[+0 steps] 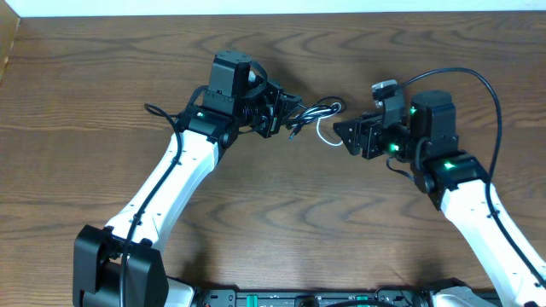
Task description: Untangle cables
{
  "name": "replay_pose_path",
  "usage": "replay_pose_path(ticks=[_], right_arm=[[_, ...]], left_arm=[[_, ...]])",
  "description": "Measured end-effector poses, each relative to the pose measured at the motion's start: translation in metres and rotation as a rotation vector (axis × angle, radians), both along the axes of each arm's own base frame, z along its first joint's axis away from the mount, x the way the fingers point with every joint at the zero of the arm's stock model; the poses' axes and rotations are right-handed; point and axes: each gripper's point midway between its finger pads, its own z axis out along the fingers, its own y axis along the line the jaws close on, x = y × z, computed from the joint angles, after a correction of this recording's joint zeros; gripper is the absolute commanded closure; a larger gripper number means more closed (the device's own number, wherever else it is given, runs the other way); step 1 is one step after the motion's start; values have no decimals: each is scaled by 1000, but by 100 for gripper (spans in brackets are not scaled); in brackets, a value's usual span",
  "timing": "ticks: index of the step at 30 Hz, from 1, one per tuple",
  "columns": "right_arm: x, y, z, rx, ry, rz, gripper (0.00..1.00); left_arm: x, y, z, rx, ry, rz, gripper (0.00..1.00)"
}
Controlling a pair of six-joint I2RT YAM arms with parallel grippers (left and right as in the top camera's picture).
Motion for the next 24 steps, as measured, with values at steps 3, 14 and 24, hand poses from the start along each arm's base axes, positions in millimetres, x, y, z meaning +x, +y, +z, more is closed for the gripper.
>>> replay_pose_path(ticks=[3, 14, 24], right_arm=[[1, 7, -5, 28, 41, -17, 38], [-2, 26, -4, 169, 192, -132, 45], [11, 29, 13, 268, 184, -202, 44]], left_arm=[[1, 1, -1, 39, -54, -29, 92], [12, 14, -10, 204, -178, -25, 92], [11, 10, -12, 231, -195, -31, 92]])
